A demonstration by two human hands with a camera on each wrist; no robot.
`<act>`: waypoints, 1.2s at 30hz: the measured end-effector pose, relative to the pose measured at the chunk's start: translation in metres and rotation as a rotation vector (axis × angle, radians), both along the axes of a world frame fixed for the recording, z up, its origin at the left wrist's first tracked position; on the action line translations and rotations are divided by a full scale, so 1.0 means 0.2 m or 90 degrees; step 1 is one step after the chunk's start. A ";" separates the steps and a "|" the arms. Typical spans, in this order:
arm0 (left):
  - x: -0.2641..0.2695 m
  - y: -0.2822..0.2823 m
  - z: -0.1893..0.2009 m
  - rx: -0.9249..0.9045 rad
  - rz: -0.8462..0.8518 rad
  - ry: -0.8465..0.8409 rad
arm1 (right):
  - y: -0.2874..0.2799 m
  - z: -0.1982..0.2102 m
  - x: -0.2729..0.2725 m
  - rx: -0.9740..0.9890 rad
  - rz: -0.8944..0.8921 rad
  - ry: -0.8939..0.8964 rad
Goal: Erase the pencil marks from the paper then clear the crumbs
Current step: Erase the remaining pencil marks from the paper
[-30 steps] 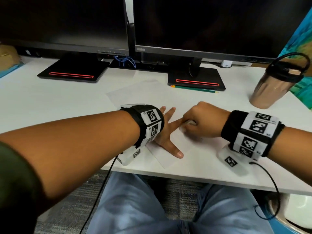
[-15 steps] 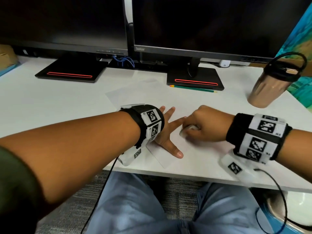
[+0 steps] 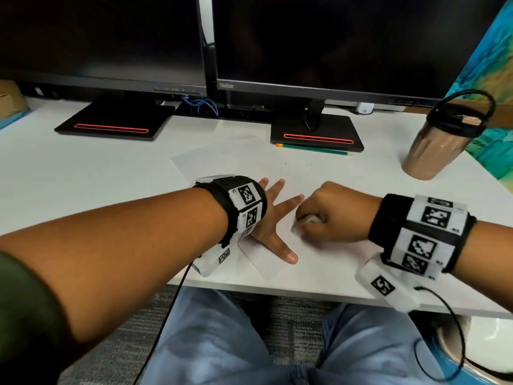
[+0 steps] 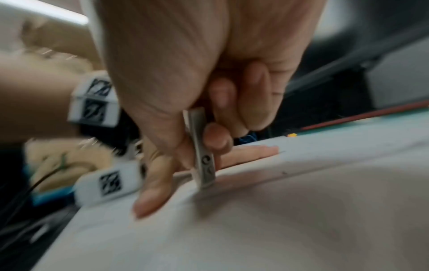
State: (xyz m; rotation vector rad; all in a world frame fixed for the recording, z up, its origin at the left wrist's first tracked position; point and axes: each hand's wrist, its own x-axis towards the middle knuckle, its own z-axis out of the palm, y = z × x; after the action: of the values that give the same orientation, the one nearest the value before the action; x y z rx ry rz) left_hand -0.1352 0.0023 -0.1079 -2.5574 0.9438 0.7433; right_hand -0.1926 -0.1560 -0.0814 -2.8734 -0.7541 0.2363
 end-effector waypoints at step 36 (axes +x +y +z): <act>0.02 0.13 0.00 -0.015 0.090 0.011 | 0.21 0.04 0.18 -0.061 0.001 -0.027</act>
State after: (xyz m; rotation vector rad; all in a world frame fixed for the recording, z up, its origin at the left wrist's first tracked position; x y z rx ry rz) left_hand -0.1318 0.0290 -0.1075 -2.6631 0.7881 0.7986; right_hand -0.1565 -0.1142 -0.0730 -2.9767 -0.7736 0.2186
